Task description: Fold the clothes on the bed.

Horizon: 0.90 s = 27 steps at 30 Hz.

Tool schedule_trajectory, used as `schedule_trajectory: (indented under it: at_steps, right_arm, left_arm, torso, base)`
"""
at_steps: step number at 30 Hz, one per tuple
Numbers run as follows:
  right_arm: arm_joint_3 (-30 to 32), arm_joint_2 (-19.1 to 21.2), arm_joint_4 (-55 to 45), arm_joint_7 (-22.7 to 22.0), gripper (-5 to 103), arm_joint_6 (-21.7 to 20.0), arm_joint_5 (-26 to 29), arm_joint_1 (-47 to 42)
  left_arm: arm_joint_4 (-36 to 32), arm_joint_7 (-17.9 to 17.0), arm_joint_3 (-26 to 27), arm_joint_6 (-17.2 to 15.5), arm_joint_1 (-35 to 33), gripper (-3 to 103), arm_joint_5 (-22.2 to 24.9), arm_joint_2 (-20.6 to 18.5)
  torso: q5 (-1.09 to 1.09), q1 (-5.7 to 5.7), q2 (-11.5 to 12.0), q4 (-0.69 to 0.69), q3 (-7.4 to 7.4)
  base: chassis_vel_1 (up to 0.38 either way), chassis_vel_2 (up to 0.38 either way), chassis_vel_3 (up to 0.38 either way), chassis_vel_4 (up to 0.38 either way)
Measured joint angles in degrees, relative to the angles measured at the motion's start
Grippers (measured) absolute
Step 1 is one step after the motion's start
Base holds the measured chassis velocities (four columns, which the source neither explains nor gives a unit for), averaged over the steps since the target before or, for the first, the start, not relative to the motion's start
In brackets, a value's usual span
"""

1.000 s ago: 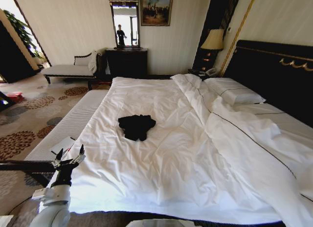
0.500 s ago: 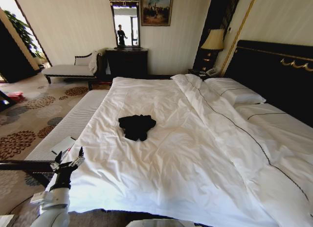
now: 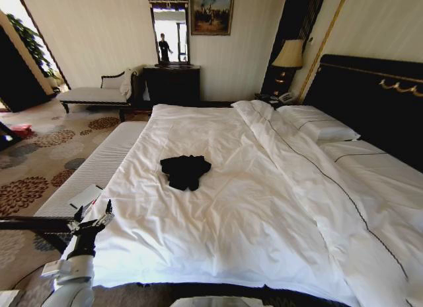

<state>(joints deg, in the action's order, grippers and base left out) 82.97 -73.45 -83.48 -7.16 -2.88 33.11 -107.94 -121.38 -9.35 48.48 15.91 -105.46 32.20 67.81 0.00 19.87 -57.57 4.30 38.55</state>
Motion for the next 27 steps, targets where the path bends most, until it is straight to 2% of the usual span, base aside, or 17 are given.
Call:
schedule_trajectory:
  at_steps: [13,26,27]
  right_arm:
    - [-4.10,3.86,11.02,-2.07,0,1.13,-1.70,4.66]
    - [-7.81,5.02,16.04,-3.18,0,0.78,-1.20,8.19]
    - [-7.95,4.99,16.06,-3.20,-3,0.58,-1.22,8.33]
  left_arm:
    - [-0.56,-0.03,-0.03,-0.01,-0.22,100,-0.66,0.76]
    - [-1.57,-0.08,0.68,-0.06,-1.38,100,-0.81,0.85]
    - [-1.65,-0.08,0.73,-0.02,-1.49,100,-0.80,0.95]
  torso:
    - [0.00,0.00,0.00,0.01,0.00]
    - [0.00,0.00,0.00,0.03,0.00]
    - [0.00,0.00,0.00,0.04,0.00]
  base:
    - [0.000,0.000,0.000,0.000]
    - [0.000,0.000,0.000,0.000]
    - [0.000,0.000,0.000,0.000]
